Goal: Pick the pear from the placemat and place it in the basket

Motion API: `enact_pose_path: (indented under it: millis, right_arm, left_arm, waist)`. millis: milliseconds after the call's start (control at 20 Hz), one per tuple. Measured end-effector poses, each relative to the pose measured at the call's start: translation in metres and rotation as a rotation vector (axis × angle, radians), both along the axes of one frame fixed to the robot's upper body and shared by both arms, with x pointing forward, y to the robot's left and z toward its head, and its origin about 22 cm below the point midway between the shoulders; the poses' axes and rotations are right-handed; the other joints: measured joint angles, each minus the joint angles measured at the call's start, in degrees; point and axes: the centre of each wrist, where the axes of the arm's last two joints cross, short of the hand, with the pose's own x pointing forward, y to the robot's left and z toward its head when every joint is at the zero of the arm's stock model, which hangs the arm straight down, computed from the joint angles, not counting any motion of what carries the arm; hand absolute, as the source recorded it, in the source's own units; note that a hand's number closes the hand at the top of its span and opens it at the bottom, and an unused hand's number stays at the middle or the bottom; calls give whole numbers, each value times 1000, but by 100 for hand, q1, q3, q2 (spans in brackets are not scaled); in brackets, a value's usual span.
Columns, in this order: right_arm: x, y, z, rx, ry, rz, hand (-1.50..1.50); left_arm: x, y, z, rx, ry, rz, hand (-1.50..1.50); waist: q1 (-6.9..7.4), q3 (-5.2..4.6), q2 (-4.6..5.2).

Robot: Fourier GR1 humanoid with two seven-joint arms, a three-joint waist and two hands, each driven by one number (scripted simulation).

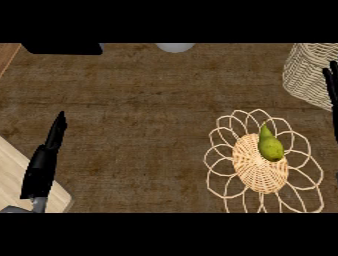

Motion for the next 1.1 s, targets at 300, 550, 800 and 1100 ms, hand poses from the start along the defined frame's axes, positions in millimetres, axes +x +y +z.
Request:
enact_pose_path:
  millis: [300, 550, 800, 1100]
  right_arm:
    - [36, -12, -2, 160, 56, 236, 150]
    - [45, 17, 6, -112, 28, 639, -150]
    - [59, 60, -8, -191, 3, 761, -150]
    - [89, 85, 51, -333, 147, 771, -150]
  left_arm:
    - [26, 8, 25, -68, 25, -8, 0]
    - [38, 3, 33, -148, 102, -41, 0]
    - [54, 22, 52, -191, 170, -22, 0]
    - [55, 26, 61, -200, 188, -7, 0]
  waist:
    - [190, 57, 110]
    - [284, 54, 139]
    - [76, 40, 44]
    - [1, 26, -14]
